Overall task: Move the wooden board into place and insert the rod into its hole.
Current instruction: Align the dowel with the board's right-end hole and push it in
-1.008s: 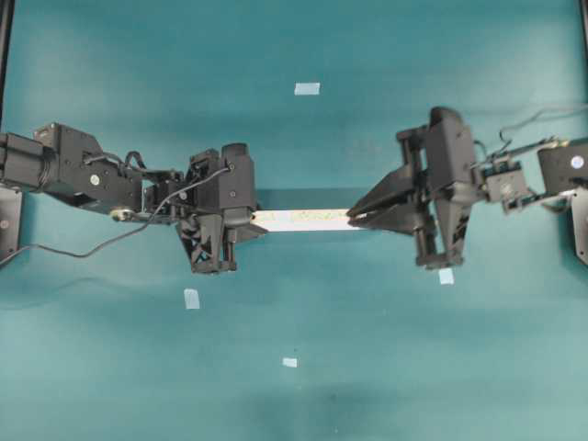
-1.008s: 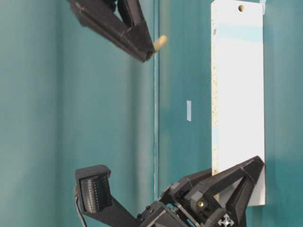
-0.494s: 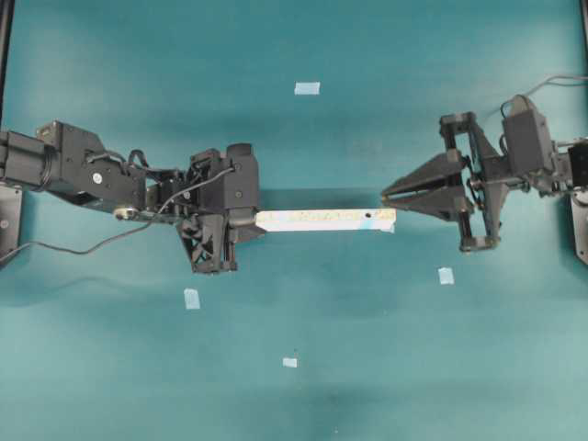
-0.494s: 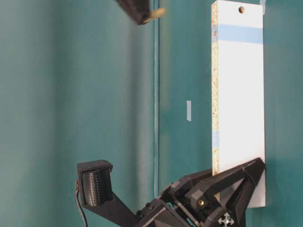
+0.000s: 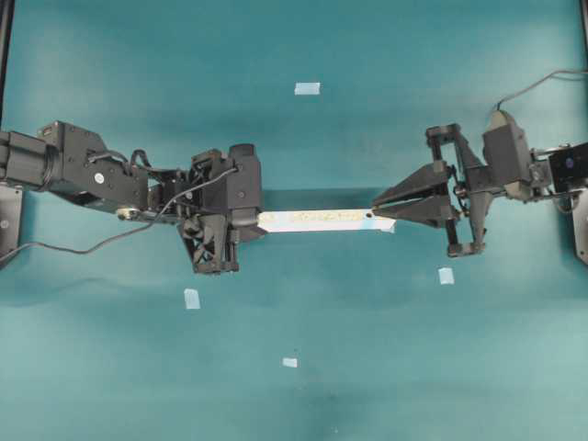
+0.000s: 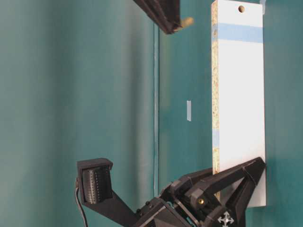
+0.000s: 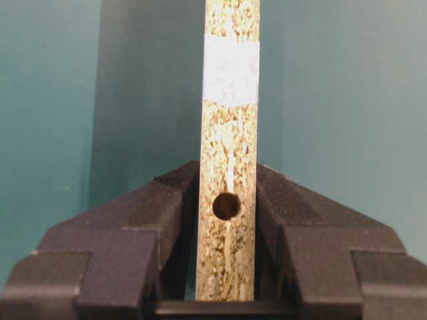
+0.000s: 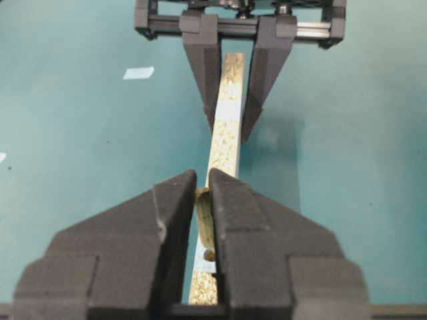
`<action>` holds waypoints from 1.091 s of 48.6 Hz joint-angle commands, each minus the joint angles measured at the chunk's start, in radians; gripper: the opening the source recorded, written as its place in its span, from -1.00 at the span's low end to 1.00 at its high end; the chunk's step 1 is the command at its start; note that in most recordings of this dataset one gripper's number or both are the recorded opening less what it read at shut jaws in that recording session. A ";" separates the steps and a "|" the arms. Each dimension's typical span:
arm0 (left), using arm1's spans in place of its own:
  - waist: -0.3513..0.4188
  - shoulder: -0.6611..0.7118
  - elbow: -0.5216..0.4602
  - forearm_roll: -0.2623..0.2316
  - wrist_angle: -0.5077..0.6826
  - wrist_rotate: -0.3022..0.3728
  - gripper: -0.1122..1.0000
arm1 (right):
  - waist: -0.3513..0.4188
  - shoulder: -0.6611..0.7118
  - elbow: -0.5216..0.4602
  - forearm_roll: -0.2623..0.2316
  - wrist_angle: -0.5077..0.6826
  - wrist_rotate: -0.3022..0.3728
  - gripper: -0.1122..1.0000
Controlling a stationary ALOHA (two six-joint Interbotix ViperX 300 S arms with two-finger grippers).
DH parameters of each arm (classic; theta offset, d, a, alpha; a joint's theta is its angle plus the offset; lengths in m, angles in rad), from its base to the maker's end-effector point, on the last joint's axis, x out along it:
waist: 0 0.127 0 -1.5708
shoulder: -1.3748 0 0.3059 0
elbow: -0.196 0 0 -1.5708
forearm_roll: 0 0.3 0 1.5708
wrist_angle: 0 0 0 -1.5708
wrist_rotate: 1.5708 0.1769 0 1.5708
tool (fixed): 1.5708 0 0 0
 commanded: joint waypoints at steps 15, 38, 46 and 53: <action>-0.003 -0.012 -0.006 0.000 0.002 -0.009 -0.37 | 0.006 0.071 -0.061 0.002 -0.038 -0.002 -0.58; -0.003 -0.012 -0.008 0.000 0.002 -0.006 -0.37 | 0.014 0.098 -0.052 0.002 -0.031 -0.002 -0.58; -0.003 -0.012 -0.012 0.000 0.003 -0.008 -0.37 | 0.014 0.098 -0.055 0.002 -0.006 -0.002 -0.58; -0.003 -0.012 -0.012 0.000 0.002 -0.008 -0.37 | 0.014 0.097 -0.049 0.002 0.014 -0.003 -0.58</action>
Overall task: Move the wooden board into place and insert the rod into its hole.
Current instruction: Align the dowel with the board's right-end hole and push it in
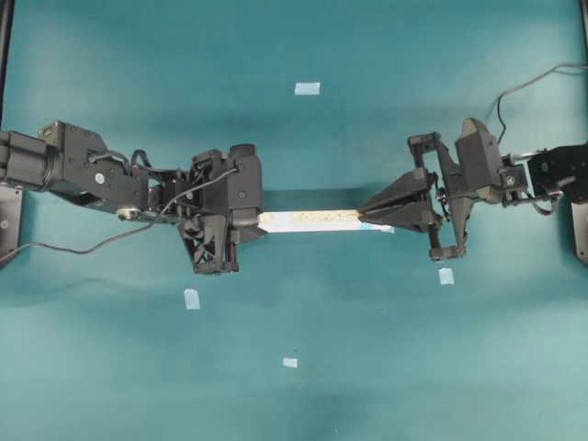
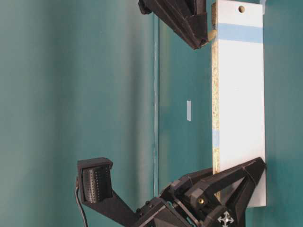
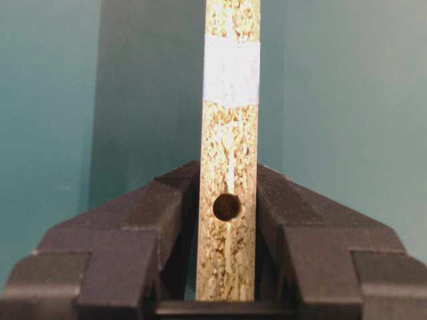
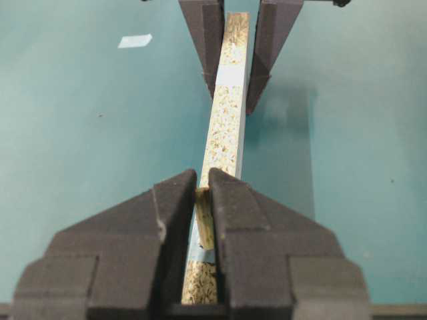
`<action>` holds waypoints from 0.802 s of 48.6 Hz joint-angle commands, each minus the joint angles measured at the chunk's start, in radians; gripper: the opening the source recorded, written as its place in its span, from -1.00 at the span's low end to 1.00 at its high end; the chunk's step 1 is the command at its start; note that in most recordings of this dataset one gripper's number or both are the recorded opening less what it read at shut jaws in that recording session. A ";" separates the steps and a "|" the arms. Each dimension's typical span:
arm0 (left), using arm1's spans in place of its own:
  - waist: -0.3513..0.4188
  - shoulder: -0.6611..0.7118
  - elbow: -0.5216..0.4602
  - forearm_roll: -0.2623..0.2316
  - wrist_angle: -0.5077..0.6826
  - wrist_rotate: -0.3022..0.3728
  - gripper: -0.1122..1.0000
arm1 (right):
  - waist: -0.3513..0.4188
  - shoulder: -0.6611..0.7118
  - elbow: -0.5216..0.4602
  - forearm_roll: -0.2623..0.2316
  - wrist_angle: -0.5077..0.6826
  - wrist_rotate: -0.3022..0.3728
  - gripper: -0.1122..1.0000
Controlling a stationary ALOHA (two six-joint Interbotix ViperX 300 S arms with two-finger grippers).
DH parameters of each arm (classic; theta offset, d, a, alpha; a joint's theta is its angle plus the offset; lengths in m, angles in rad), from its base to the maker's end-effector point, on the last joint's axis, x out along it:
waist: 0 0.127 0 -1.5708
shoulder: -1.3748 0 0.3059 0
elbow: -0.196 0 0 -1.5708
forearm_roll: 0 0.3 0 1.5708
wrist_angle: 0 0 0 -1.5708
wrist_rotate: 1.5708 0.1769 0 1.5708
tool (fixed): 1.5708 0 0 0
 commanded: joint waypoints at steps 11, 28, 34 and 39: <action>-0.003 -0.012 -0.008 0.002 -0.002 -0.009 -0.37 | 0.003 -0.012 0.025 0.002 0.008 -0.002 -0.58; -0.002 -0.014 -0.012 0.002 -0.002 -0.009 -0.37 | 0.003 -0.038 0.043 0.002 0.057 0.000 -0.58; -0.003 -0.014 -0.012 0.002 -0.003 -0.009 -0.37 | 0.003 -0.040 0.043 0.002 0.084 -0.002 -0.58; -0.002 -0.014 -0.012 0.002 -0.002 -0.009 -0.37 | 0.002 -0.040 0.052 0.002 0.097 -0.002 -0.58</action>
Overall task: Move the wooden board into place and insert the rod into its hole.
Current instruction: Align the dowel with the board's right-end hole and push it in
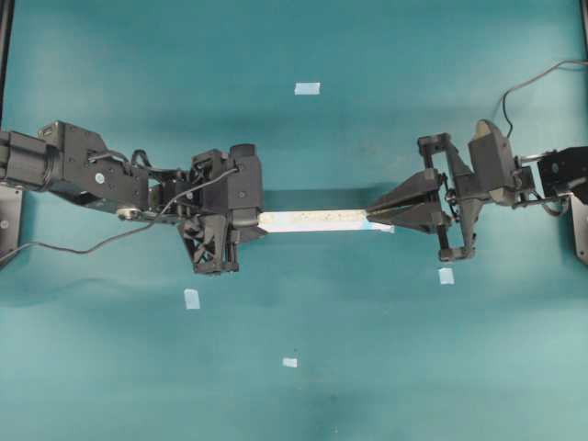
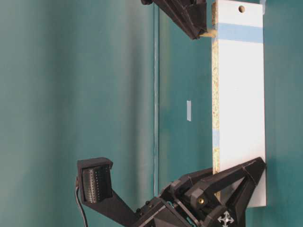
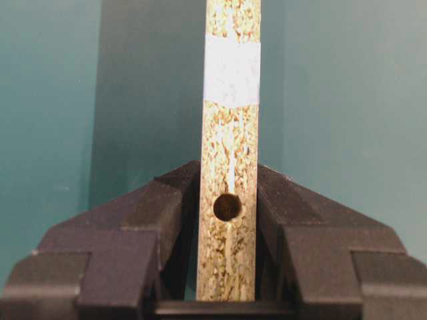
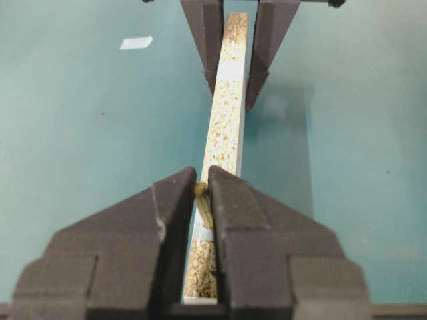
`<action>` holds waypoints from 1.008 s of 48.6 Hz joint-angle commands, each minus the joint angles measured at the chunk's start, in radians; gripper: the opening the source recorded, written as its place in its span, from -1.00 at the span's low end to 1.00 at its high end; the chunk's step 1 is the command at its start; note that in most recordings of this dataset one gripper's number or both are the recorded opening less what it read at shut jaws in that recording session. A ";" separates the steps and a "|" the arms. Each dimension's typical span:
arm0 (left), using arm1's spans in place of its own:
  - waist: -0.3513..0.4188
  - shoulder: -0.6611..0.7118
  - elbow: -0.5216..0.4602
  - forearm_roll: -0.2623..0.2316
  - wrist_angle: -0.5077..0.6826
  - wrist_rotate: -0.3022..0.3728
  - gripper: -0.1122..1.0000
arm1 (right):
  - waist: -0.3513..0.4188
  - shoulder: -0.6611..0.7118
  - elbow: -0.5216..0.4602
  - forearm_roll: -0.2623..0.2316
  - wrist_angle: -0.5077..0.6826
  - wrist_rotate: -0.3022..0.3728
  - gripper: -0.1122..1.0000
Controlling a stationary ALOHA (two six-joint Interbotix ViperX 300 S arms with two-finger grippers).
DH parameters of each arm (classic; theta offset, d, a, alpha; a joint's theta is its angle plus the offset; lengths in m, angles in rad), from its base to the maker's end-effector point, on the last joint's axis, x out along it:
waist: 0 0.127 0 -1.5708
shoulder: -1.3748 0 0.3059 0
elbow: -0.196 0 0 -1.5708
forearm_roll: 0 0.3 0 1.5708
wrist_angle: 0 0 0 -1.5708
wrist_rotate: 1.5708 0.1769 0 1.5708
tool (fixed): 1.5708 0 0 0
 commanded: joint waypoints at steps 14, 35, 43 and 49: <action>-0.003 -0.014 -0.011 0.002 -0.003 -0.009 -0.37 | 0.011 -0.012 0.012 -0.002 0.083 0.006 -0.58; -0.003 -0.014 -0.011 0.002 -0.003 -0.009 -0.37 | 0.028 -0.040 0.000 0.000 0.268 0.011 -0.58; -0.003 -0.014 -0.011 0.002 -0.003 -0.009 -0.37 | 0.028 -0.069 0.002 -0.002 0.296 0.020 -0.58; -0.003 -0.014 -0.011 0.002 -0.003 -0.009 -0.37 | 0.029 -0.101 -0.009 -0.002 0.373 0.028 -0.58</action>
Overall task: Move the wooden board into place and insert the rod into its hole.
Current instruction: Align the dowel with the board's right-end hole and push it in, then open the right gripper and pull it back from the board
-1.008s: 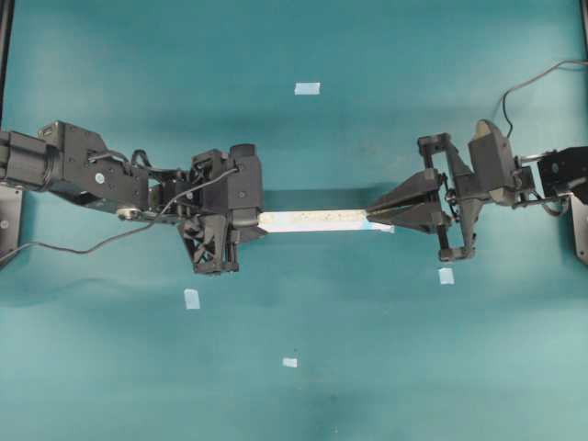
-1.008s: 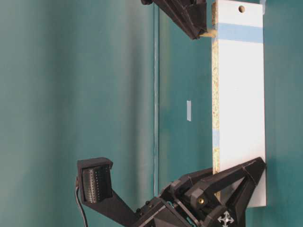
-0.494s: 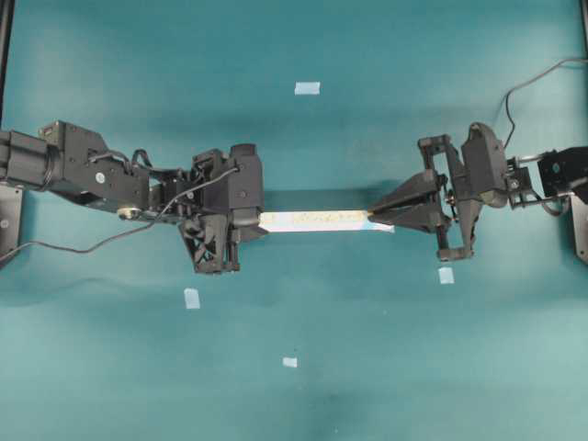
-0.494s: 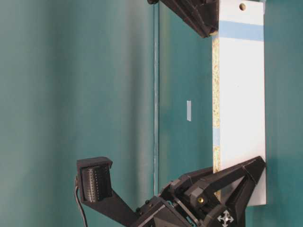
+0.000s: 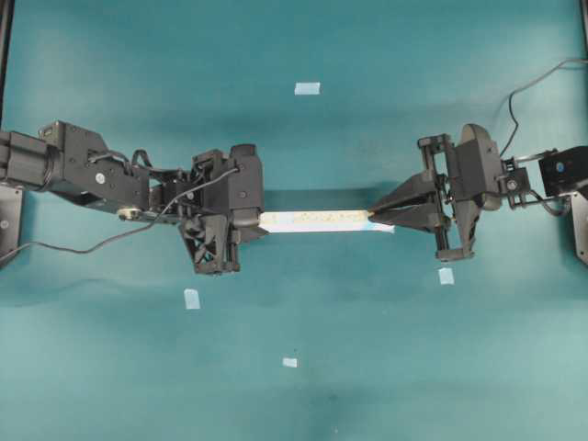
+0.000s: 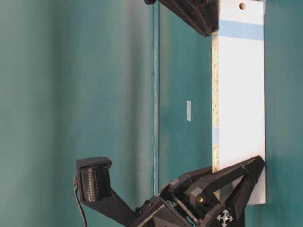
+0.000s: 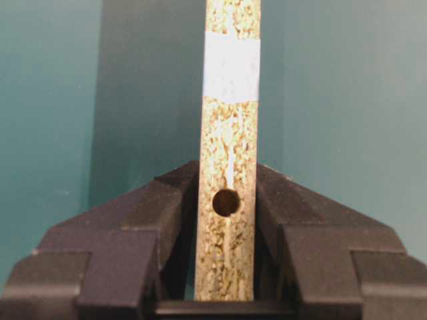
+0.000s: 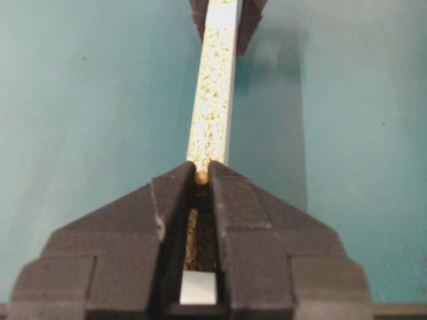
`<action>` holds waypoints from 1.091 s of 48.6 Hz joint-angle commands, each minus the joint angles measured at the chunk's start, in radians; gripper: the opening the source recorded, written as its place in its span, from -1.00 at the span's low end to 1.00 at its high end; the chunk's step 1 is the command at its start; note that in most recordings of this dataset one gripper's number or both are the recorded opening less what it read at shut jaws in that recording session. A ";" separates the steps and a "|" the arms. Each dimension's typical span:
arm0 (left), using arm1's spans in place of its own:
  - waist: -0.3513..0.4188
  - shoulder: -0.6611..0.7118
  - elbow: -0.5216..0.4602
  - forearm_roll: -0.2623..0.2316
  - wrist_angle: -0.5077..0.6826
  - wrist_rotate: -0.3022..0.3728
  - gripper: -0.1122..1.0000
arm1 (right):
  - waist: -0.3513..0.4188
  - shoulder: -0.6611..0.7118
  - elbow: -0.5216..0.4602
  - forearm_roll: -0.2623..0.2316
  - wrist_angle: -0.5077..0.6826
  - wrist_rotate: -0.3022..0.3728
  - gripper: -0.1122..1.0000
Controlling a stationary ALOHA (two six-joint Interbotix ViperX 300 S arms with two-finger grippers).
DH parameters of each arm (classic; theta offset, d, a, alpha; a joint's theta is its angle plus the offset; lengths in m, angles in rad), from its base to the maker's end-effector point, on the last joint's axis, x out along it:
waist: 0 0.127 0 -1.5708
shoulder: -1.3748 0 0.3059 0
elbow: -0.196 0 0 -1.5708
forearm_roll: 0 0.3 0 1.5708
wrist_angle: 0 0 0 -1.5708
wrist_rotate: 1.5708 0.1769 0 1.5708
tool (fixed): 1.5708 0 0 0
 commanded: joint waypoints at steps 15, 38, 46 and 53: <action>-0.002 -0.015 -0.003 0.002 -0.002 -0.006 -0.37 | 0.000 -0.080 -0.038 0.000 0.250 0.020 -0.46; -0.002 -0.017 -0.002 0.002 0.000 0.000 -0.37 | 0.008 -0.181 -0.058 0.003 0.299 0.026 0.79; -0.002 -0.032 -0.006 0.002 0.005 0.002 -0.37 | 0.012 -0.259 -0.058 -0.002 0.360 0.094 0.79; 0.000 -0.055 -0.017 0.002 0.037 0.002 0.26 | 0.018 -0.301 -0.058 -0.008 0.410 0.132 0.79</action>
